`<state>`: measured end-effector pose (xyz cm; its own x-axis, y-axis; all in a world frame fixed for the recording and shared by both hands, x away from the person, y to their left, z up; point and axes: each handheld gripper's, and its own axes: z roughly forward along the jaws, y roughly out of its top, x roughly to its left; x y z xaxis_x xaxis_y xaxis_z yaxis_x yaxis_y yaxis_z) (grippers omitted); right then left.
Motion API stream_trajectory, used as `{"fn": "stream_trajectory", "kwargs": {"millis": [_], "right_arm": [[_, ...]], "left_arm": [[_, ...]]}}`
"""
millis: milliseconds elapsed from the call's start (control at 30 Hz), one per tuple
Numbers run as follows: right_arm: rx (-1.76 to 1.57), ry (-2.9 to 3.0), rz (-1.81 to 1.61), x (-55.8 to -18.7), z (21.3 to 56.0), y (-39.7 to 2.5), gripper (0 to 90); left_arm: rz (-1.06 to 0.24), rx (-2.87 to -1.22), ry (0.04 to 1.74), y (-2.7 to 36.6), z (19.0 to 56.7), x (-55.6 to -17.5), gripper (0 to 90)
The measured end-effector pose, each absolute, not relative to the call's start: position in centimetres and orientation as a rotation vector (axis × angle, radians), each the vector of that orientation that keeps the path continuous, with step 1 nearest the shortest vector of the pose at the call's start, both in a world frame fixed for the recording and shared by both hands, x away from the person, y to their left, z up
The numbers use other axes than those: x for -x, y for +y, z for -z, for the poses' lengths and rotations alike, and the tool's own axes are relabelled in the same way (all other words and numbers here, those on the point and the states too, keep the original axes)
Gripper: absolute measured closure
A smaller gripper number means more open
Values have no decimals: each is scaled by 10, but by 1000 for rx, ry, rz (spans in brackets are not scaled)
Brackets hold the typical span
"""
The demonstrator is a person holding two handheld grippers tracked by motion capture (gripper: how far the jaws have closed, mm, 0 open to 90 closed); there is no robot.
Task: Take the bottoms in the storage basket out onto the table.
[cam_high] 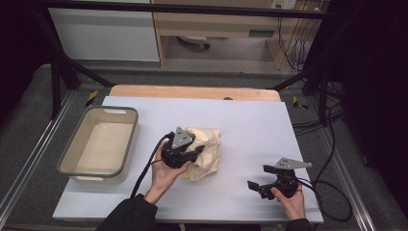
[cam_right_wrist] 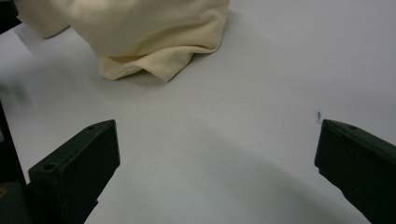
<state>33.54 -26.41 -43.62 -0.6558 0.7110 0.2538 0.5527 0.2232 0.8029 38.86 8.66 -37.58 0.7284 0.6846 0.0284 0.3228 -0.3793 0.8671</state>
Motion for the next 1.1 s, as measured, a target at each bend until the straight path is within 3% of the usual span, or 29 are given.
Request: {"fn": "stream_trajectory", "kwargs": {"millis": [1100], "right_arm": [[-1216,2321,-1411,-336,437,-263,5]], "left_arm": [[-410,-2022,798,111,359,-379,70]]}}
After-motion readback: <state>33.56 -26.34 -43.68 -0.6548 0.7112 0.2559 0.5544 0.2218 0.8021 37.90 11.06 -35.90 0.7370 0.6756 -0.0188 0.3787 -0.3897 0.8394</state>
